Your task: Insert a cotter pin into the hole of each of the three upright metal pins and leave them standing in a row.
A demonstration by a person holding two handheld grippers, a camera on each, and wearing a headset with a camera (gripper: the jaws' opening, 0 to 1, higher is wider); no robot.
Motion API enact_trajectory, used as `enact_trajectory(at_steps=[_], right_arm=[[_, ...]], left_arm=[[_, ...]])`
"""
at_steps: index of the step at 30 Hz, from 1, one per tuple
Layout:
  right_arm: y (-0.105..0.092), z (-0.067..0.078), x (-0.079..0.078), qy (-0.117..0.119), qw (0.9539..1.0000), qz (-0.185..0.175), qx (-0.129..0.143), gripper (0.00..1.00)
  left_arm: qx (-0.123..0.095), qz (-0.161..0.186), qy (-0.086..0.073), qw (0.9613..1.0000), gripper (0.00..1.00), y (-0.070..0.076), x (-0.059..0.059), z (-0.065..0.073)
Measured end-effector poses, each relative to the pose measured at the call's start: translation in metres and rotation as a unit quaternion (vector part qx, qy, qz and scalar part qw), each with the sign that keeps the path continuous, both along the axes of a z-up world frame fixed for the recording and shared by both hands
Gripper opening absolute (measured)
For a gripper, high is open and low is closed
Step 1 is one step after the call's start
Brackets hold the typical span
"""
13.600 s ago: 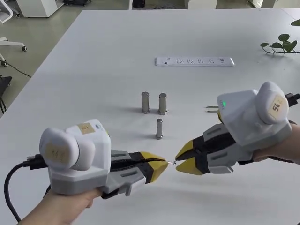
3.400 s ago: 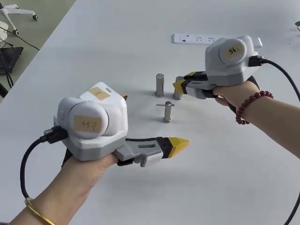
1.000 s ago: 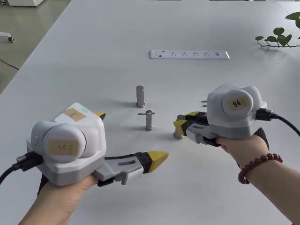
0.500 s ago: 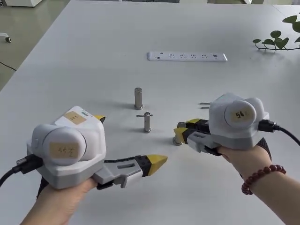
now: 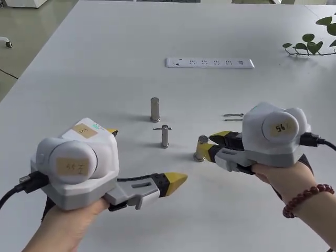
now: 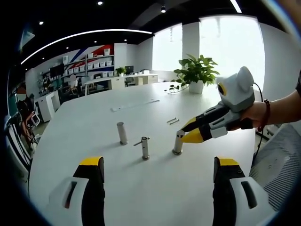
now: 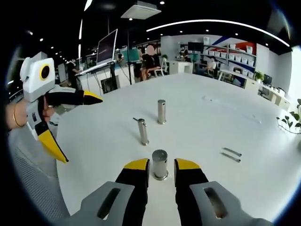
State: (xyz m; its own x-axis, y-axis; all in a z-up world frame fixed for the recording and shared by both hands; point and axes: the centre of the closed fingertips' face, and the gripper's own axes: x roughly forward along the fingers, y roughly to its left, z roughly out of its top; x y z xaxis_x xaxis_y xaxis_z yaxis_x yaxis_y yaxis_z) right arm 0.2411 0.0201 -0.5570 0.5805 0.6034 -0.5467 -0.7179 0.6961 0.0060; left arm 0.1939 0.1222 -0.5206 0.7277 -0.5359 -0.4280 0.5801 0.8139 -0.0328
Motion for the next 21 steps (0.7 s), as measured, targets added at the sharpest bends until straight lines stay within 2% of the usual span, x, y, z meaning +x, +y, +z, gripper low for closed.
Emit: enact_trajectory(at_steps=[3, 6, 10, 14, 20, 21], right_arm=[[-0.005, 0.003, -0.001, 0.006, 0.9999, 0.011, 0.005, 0.16], [-0.014, 0.005, -0.001, 0.003, 0.9994, 0.028, -0.018, 0.16], [-0.027, 0.006, 0.006, -0.003, 0.9988, 0.034, -0.035, 0.16], [-0.042, -0.001, 0.014, 0.000, 0.9960, 0.041, -0.080, 0.15], [-0.058, -0.010, 0.024, 0.017, 0.9909, 0.055, -0.121, 0.15], [-0.064, -0.010, 0.029, 0.010, 0.9874, 0.065, -0.144, 0.15]], left_arm=[[0.001, -0.002, 0.001, 1.0000, 0.97, -0.001, 0.000, 0.000], [-0.008, -0.006, -0.002, 0.9999, 0.97, -0.004, 0.000, 0.002], [-0.006, -0.009, -0.003, 0.9999, 0.98, -0.005, 0.000, 0.002], [0.000, -0.010, -0.007, 0.9999, 0.97, -0.005, -0.001, 0.003], [0.004, -0.017, -0.005, 0.9998, 0.95, -0.008, -0.003, 0.001], [0.005, -0.018, -0.005, 0.9998, 0.95, -0.009, -0.003, 0.000]])
